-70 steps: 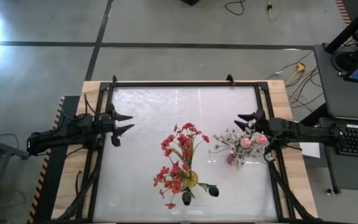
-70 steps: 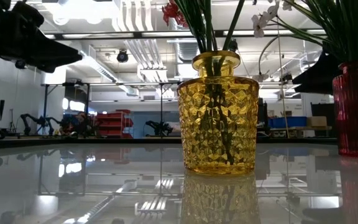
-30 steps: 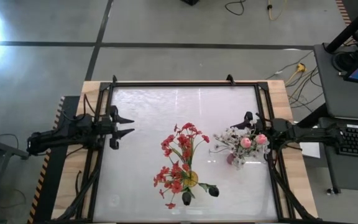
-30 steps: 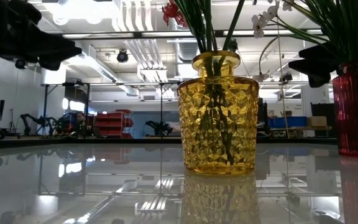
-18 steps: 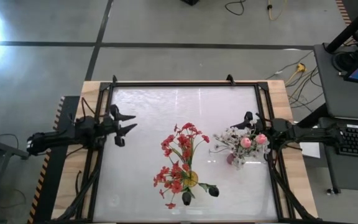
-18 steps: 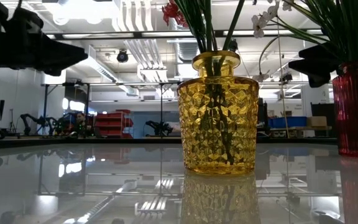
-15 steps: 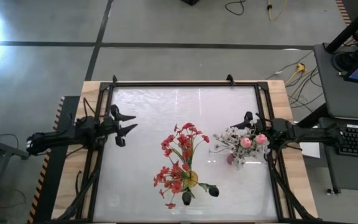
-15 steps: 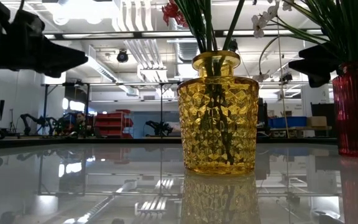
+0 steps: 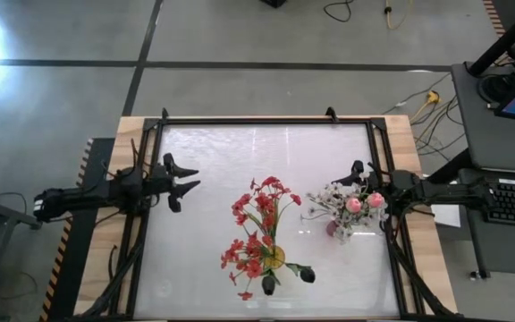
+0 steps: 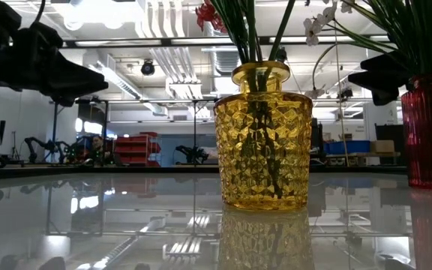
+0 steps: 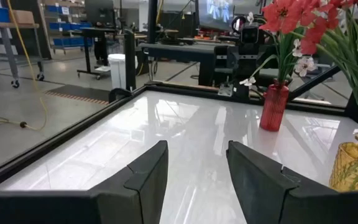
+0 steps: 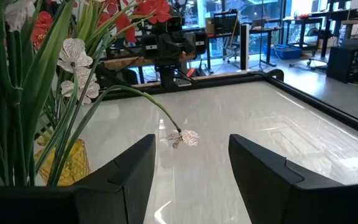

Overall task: Sort flowers into vase by color
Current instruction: Return to Home Position

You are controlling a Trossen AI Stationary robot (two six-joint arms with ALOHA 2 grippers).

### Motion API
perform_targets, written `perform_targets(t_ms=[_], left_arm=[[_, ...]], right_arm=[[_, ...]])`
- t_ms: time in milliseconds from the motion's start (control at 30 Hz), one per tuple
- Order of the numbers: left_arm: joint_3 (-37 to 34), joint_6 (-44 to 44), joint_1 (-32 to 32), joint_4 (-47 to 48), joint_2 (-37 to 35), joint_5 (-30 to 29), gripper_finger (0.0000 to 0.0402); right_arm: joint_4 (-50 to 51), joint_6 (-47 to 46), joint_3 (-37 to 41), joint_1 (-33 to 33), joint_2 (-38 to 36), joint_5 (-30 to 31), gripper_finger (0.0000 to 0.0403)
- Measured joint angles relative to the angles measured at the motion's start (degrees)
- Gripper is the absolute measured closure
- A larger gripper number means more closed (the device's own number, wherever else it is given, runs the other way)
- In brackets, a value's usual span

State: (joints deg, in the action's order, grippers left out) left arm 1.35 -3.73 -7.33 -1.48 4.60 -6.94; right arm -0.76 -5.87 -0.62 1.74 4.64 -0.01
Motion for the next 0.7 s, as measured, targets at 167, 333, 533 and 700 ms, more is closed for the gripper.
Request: perform_targets(t_ms=[167, 333, 533, 700], left_arm=[[0.4, 0.0, 0.0, 0.0, 1.1, 0.0, 0.0247], [0.5, 0.0, 0.0, 0.0, 1.9, 0.0, 0.0247], [0.5, 0.0, 0.0, -0.1, 2.8, 0.0, 0.0247], [0.5, 0.0, 0.0, -0.2, 3.5, 0.0, 0.0247]], right_arm=[[0.0, 0.0, 0.0, 0.0, 0.0, 0.0, 0.0207], [0.0, 0.0, 0.0, 0.0, 0.0, 0.0, 0.0207], [0.0, 0.0, 0.0, 0.0, 0.0, 0.0, 0.0207], [0.0, 0.0, 0.0, 0.0, 0.0, 0.0, 0.0207]])
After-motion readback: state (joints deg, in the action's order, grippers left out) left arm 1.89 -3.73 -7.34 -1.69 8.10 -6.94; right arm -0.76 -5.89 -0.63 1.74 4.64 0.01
